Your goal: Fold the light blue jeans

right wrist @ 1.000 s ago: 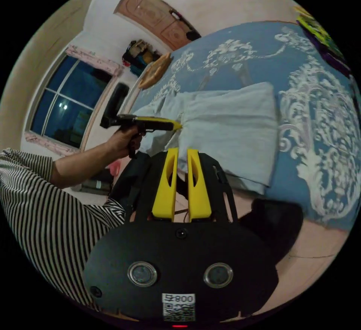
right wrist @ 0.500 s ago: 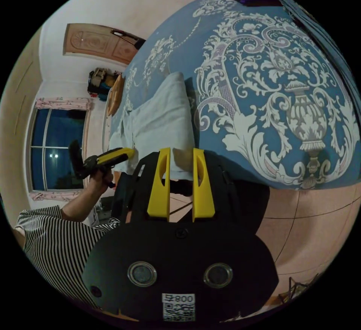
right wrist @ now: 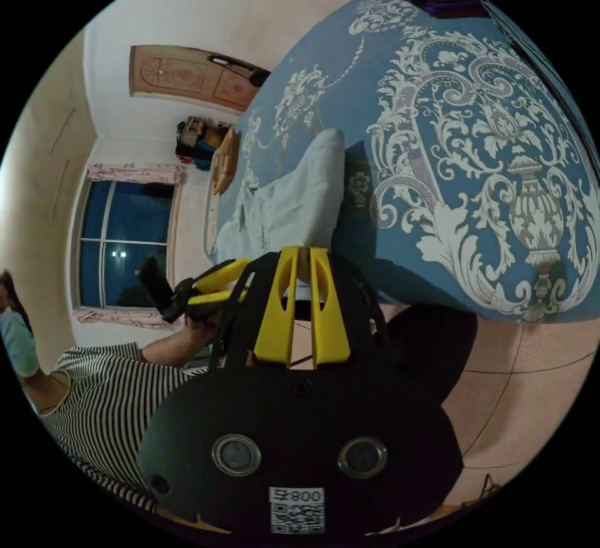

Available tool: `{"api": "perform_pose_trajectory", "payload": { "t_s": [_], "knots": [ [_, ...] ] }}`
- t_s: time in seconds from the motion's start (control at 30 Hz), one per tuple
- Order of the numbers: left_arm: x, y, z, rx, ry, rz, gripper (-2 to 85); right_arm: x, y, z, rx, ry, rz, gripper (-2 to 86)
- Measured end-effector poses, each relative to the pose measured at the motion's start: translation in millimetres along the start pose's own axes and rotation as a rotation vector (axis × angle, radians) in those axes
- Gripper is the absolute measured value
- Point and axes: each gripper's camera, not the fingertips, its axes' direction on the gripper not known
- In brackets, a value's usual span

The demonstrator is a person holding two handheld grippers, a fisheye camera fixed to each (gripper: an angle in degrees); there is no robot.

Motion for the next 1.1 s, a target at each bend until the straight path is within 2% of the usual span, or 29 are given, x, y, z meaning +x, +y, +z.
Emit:
{"api": "perform_pose_trajectory", "payload": {
  "t_s": [0.1, 0.17, 0.3, 0.47, 0.67, 0.97, 1.1],
  "knots": [
    [32, -7, 11, -0.050, -0.085, 0.083, 12.6, -24, -9, 7, -0.012, -0.007, -0.042, 2.7],
    [42, -6, 18, -0.094, -0.213, 0.056, 8.3, -38, -15, 13, -0.026, 0.000, -0.067, 2.9],
    [41, 9, 1, -0.061, -0.187, 0.014, 4.4, -55, -27, 17, -0.039, 0.058, -0.067, 3.8],
    [33, 36, -27, -0.026, -0.145, -0.024, 3.2, -54, -50, 2, 0.121, -0.022, 0.005, 6.8],
    [31, 66, -53, -0.020, -0.157, -0.017, 2.8, -75, -110, 47, 0.031, -0.007, 0.061, 9.5],
    [-3, 123, -119, 0.052, -0.105, -0.033, 2.6, -143, -150, 106, -0.049, -0.012, 0.087, 4.1],
    [-29, 168, -173, 0.155, -0.054, -0.065, 2.4, -212, -148, 128, 0.007, -0.133, -0.005, 2.7]
  ]
}}
